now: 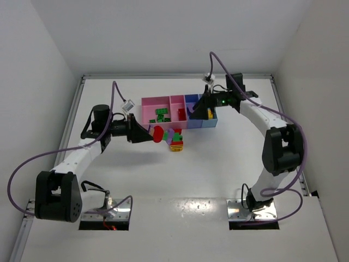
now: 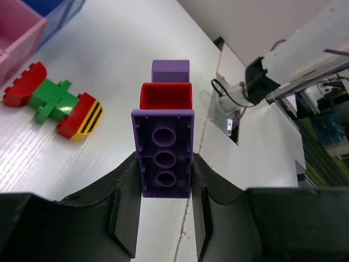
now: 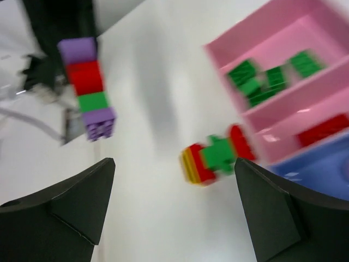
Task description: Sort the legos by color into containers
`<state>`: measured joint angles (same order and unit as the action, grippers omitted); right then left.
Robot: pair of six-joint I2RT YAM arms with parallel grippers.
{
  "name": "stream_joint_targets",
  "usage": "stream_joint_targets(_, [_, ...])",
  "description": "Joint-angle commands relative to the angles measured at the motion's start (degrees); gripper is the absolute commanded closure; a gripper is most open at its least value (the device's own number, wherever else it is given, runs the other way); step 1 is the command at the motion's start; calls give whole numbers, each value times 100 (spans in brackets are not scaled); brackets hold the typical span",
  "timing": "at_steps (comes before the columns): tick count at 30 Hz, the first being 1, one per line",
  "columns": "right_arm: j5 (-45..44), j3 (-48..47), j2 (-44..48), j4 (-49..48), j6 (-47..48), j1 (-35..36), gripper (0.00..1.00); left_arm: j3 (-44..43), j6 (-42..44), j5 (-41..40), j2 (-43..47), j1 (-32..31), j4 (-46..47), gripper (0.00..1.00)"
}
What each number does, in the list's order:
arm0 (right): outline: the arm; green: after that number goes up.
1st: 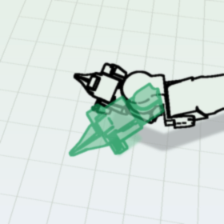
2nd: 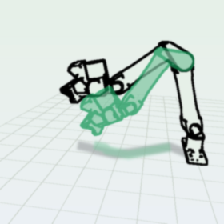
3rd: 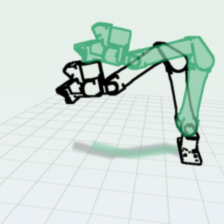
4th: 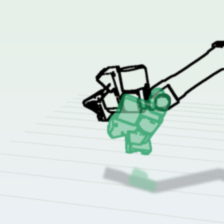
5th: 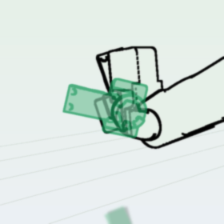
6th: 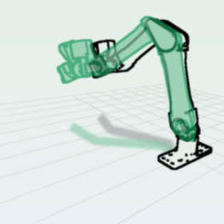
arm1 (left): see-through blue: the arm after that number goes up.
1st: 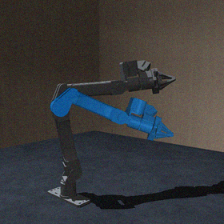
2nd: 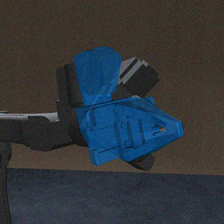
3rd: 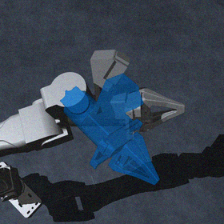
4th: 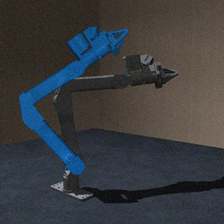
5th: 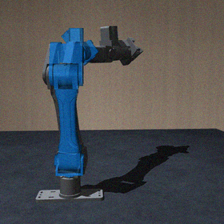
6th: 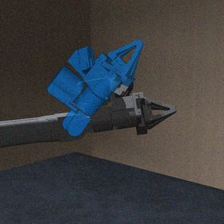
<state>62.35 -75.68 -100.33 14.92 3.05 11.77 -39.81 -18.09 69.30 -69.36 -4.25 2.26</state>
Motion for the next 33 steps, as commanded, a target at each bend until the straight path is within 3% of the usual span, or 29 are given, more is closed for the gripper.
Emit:
stream_joint_targets(1, [1490,124,-170,1090,511,255,9,-246,-99,822,-60,47,486,100])
stream_joint_targets(16, [1360,309,-294,916,522,1020,8,-475,-204,1095,-543,47,486,100])
stream_joint_targets(24, [1025,545,-118,-813,-874,1433,11,-580,-204,1095,-649,-67,486,100])
stream_joint_targets(31, [964,441,-171,-929,-1008,1627,43,-633,-204,1095,-754,-67,486,100])
stream_joint_targets(33, [964,440,-118,-929,-1008,1679,62,-633,-204,1095,-806,-67,486,100])
